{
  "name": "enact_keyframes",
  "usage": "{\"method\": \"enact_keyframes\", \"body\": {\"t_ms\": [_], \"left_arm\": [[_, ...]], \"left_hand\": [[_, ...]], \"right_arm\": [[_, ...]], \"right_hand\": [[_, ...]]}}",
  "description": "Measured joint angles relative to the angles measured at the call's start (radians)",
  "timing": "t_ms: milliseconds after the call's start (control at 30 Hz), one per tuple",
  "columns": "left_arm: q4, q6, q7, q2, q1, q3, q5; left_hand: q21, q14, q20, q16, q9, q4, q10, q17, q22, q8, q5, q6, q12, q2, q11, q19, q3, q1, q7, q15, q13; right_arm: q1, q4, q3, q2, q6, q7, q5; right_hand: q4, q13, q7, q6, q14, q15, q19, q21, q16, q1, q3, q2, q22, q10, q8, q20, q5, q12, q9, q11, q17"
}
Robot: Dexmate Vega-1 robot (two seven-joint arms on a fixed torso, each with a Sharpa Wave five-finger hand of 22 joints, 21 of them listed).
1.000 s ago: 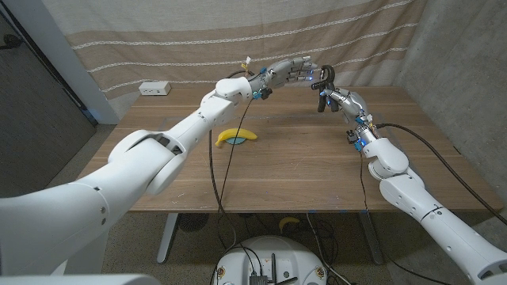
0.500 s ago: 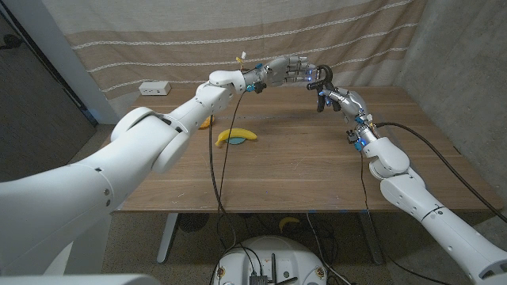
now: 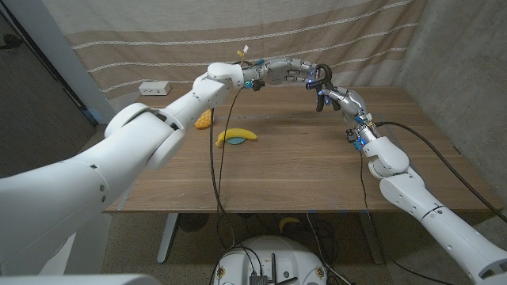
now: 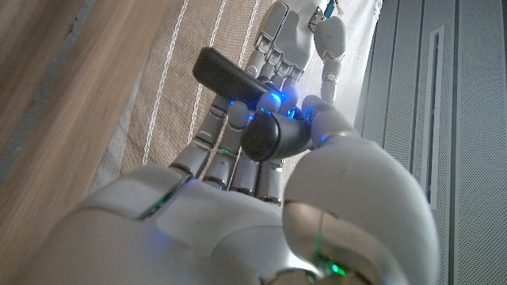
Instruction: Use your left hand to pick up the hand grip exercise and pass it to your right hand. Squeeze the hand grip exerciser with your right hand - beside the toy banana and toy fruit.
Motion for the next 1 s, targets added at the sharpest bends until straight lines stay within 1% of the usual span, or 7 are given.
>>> {"method": "enact_keyframes", "body": {"t_ms": [233, 333, 500, 667, 800, 967, 1000], "left_arm": [[-0.009, -0.005, -0.005, -0.001, -0.003, 0.012, 0.014], [-0.013, -0.005, -0.006, -0.004, -0.003, 0.015, 0.017], [-0.027, -0.005, -0.006, -0.007, -0.001, 0.015, 0.017], [-0.051, -0.001, 0.003, -0.005, 0.012, 0.012, 0.016], [-0.09, 0.019, 0.043, 0.002, 0.033, 0.006, 0.006], [-0.141, 0.019, 0.043, 0.016, 0.058, 0.002, 0.006], [-0.15, 0.038, 0.09, 0.018, 0.061, 0.002, 0.004]], "left_hand": [[0.0, 0.004, 0.005, 0.0, 0.0, 0.007, 0.015, 0.0, 0.0, 0.001, 0.0, 0.046, 0.007, 0.025, -0.004, 0.013, 0.008, 0.036, 0.032, 0.004, 0.0], [0.0, 0.019, 0.011, 0.002, 0.0, 0.013, 0.04, 0.0, 0.0, 0.017, 0.0, 0.102, 0.016, 0.049, -0.007, 0.022, 0.013, 0.059, 0.048, -0.003, -0.003], [0.008, 0.042, 0.005, 0.007, 0.0, 0.014, 0.082, 0.0, 0.0, 0.036, -0.004, 0.193, 0.026, 0.078, -0.019, 0.041, 0.014, 0.089, 0.068, -0.013, -0.005], [0.027, 0.076, -0.004, 0.014, 0.002, 0.018, 0.152, -0.002, 0.003, 0.062, -0.012, 0.314, 0.042, 0.117, -0.051, 0.072, 0.018, 0.116, 0.089, -0.032, -0.005], [0.038, 0.103, -0.022, 0.016, 0.017, 0.018, 0.204, -0.005, 0.003, 0.063, -0.015, 0.314, 0.05, 0.138, -0.085, 0.093, 0.018, 0.13, 0.089, -0.036, -0.005], [0.048, 0.117, -0.034, 0.016, 0.017, 0.01, 0.236, -0.005, 0.008, 0.063, -0.017, 0.317, 0.05, 0.152, -0.103, 0.105, 0.017, 0.142, 0.093, -0.037, -0.005], [0.05, 0.117, -0.038, 0.016, 0.017, 0.009, 0.24, -0.005, 0.008, 0.063, -0.017, 0.317, 0.05, 0.153, -0.107, 0.109, 0.016, 0.143, 0.093, -0.037, -0.005]], "right_arm": [[-0.005, -0.006, 0.0, -0.003, -0.002, 0.0, -0.002], [-0.006, -0.01, 0.0, -0.006, -0.002, 0.002, -0.003], [-0.006, -0.01, 0.0, -0.006, -0.002, 0.007, -0.004], [-0.01, -0.016, -0.001, -0.012, -0.003, 0.009, -0.004], [-0.015, -0.024, 0.0, -0.019, -0.006, 0.009, -0.003], [-0.015, -0.024, 0.0, -0.019, -0.012, 0.012, 0.001], [-0.02, -0.031, 0.003, -0.027, -0.014, 0.015, 0.005]], "right_hand": [[0.0, 0.0, 0.0, 0.0, 0.0, 0.0, -0.004, 0.011, 0.0, 0.0, 0.0, 0.0, -0.005, 0.0, 0.0, 0.004, 0.007, 0.008, 0.0, 0.0, 0.0], [0.003, 0.0, 0.0, 0.0, 0.0, 0.0, -0.005, 0.019, 0.0, 0.0, -0.003, 0.0, -0.005, -0.001, 0.0, 0.006, 0.008, 0.008, 0.0, -0.001, 0.0], [0.004, -0.002, 0.0, 0.0, 0.0, 0.0, -0.009, 0.027, 0.0, 0.0, -0.004, 0.0, -0.011, -0.001, 0.0, 0.002, 0.011, 0.008, 0.0, -0.001, 0.0], [0.004, -0.002, 0.0, 0.0, 0.0, 0.0, -0.009, 0.031, 0.0, 0.0, -0.004, 0.0, -0.015, -0.001, 0.008, 0.002, 0.016, 0.008, 0.001, -0.001, 0.0], [0.004, -0.002, 0.0, 0.0, 0.0, 0.0, -0.013, 0.036, 0.0, 0.0, -0.004, 0.0, -0.016, -0.001, 0.008, 0.006, 0.016, 0.008, 0.001, -0.001, 0.0], [0.004, 0.003, 0.004, -0.004, 0.0, 0.0, -0.028, 0.042, 0.0, 0.0, -0.004, 0.0, -0.019, -0.001, 0.008, 0.007, 0.016, 0.014, 0.003, -0.001, 0.0], [0.004, 0.002, 0.004, -0.004, 0.0, 0.0, -0.031, 0.042, 0.0, 0.0, -0.01, 0.0, -0.019, -0.001, 0.008, 0.009, 0.016, 0.014, 0.004, 0.0, 0.0]]}}
